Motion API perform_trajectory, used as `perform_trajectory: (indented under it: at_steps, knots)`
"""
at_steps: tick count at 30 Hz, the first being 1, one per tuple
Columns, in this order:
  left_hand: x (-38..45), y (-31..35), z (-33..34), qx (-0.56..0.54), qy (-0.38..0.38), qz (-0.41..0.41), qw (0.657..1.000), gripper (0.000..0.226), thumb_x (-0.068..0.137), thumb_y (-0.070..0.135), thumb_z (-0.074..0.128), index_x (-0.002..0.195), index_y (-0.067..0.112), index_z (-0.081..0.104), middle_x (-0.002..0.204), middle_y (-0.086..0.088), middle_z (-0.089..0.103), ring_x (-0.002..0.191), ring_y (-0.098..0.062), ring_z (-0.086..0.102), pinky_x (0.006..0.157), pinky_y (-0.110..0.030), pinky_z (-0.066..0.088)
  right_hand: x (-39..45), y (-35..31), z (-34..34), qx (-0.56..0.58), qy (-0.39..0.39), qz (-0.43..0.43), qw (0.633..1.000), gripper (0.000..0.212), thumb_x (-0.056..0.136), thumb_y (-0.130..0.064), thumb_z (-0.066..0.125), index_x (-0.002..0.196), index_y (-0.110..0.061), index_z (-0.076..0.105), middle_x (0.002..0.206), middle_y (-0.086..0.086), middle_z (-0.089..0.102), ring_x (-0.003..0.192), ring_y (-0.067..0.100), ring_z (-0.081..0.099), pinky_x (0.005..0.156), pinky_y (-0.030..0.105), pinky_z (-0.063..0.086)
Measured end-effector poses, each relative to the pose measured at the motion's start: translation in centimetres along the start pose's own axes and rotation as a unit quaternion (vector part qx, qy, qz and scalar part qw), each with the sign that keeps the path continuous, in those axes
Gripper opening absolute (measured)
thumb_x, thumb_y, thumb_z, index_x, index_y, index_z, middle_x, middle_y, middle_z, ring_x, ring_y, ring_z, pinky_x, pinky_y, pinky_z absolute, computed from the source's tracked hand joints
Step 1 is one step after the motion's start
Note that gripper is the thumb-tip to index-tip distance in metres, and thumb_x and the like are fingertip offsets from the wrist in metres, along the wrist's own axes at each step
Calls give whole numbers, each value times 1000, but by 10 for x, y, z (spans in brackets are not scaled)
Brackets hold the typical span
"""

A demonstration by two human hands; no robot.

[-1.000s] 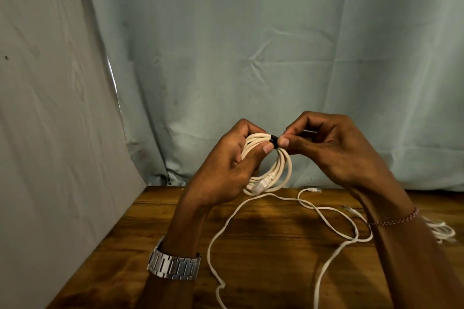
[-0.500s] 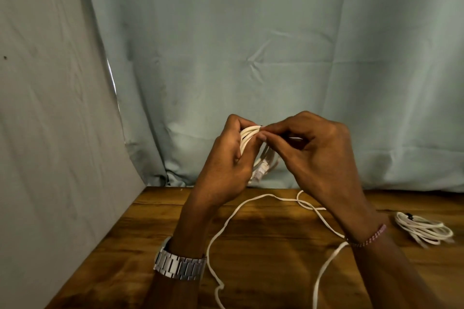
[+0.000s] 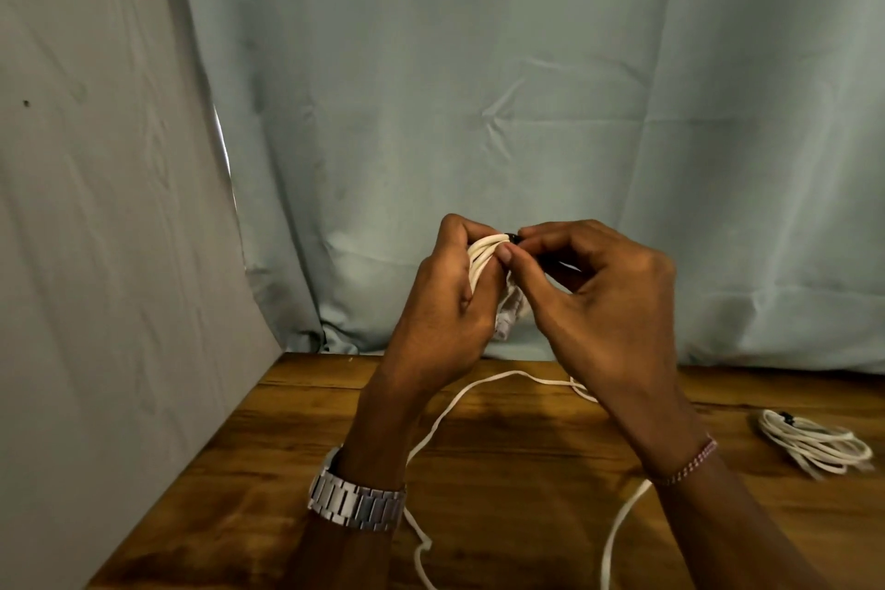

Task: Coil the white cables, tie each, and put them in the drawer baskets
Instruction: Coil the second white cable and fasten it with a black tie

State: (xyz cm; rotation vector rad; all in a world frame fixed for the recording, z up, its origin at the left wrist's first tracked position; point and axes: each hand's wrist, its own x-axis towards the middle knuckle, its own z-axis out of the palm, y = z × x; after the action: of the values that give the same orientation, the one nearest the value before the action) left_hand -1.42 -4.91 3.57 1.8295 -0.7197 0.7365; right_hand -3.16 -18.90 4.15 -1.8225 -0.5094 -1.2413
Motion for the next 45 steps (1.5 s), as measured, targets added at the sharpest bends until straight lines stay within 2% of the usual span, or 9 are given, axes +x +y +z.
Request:
perform_trajectory:
  at_steps: [8,13,17,19,25,29,37,41,45]
  knots:
    - [0,1,3,-11,-7,11,1000,20,103,20,54,119,11,47,98,13,61,90,-3,65,72,-16,53,-1,1,2,-24,18,15,999,17,90,-24,72,98,-10,77,99,1,74,87,6,69,79,13,57]
    - [-1,1,4,-29,-5,10,1000,19,105,22,47,121,12,47,99,12,63,93,-7,66,78,-24,57,-3,2,8,-100,-15,-50,994,26,97,-25,57,108,-3,66,112,10,65,92,16,64,80,27,59]
    - [-1,0,1,-72,8,-6,997,16,105,25,44,117,15,49,92,4,65,83,-21,66,74,-46,58,0,3,8,-155,-67,-127,978,22,101,-18,54,113,-1,59,121,13,56,87,5,51,74,9,44]
    - [0,0,1,-85,18,-13,996,24,102,32,45,116,15,50,89,1,64,77,-21,63,70,-45,55,1,5,7,-158,-89,-158,971,21,102,-16,52,115,0,58,124,13,53,86,0,45,72,3,39]
    - [0,1,4,-99,4,-40,994,29,106,26,42,132,16,51,103,-5,68,94,-28,68,82,-53,57,2,13,6,-173,-112,-201,958,19,102,-11,53,116,1,57,134,18,51,96,11,54,75,14,44]
    - [2,1,5,-102,0,-35,994,29,105,25,41,127,15,58,100,-9,68,91,-33,68,80,-58,55,5,18,5,-168,-127,-209,955,21,101,-12,57,118,0,58,138,17,50,110,19,57,81,21,53]
    - [4,0,8,-99,31,-35,994,25,107,17,41,125,14,59,109,-4,69,100,-21,69,89,-51,57,5,7,-1,-61,-81,-13,995,11,88,-32,71,93,-23,72,137,-1,53,122,-3,44,91,5,38]
    - [3,2,9,-110,24,-22,993,27,108,16,38,127,12,56,113,-5,69,104,-18,70,94,-45,56,6,1,-5,-2,-104,93,990,11,86,-34,76,95,-29,78,139,-12,54,124,1,49,83,12,41]
    - [2,2,12,-111,27,-2,993,31,107,17,35,130,12,55,116,-4,67,108,-16,68,91,-35,58,6,-3,-7,89,-108,183,973,6,84,-33,78,89,-36,78,138,-19,55,129,-1,47,93,23,42]
